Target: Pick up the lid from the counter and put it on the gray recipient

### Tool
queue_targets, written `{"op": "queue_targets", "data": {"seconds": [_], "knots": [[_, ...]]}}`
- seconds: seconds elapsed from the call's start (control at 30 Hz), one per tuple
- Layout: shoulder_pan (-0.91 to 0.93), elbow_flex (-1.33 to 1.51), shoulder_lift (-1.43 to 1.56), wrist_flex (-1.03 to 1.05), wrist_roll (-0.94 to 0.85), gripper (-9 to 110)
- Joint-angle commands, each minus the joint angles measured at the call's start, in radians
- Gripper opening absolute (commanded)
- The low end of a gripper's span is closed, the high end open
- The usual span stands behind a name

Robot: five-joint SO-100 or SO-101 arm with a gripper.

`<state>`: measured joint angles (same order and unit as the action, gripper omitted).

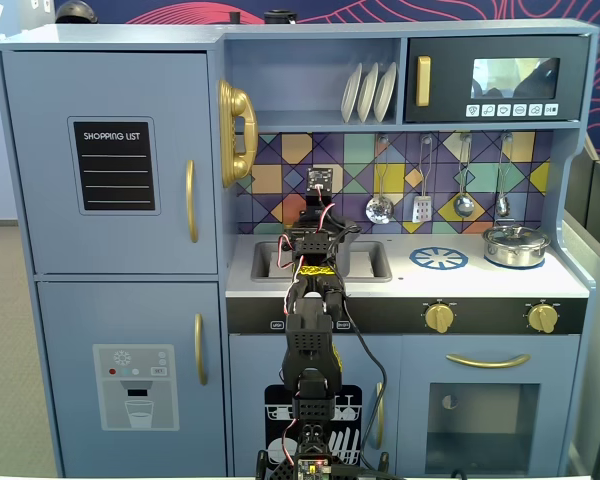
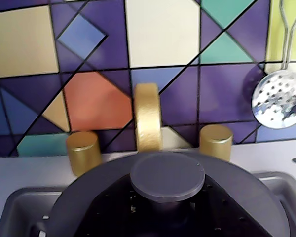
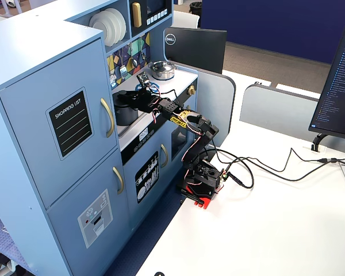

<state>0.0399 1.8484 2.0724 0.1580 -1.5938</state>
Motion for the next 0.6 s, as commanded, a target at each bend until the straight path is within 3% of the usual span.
{"op": "queue_targets", "data": {"seconds": [0.0,0.57], "knots": [[-0.003,-0.020,0.061,-0.051,-0.002,0],[-0.012,0.044,0.137,0.011,-0.037,0]]}}
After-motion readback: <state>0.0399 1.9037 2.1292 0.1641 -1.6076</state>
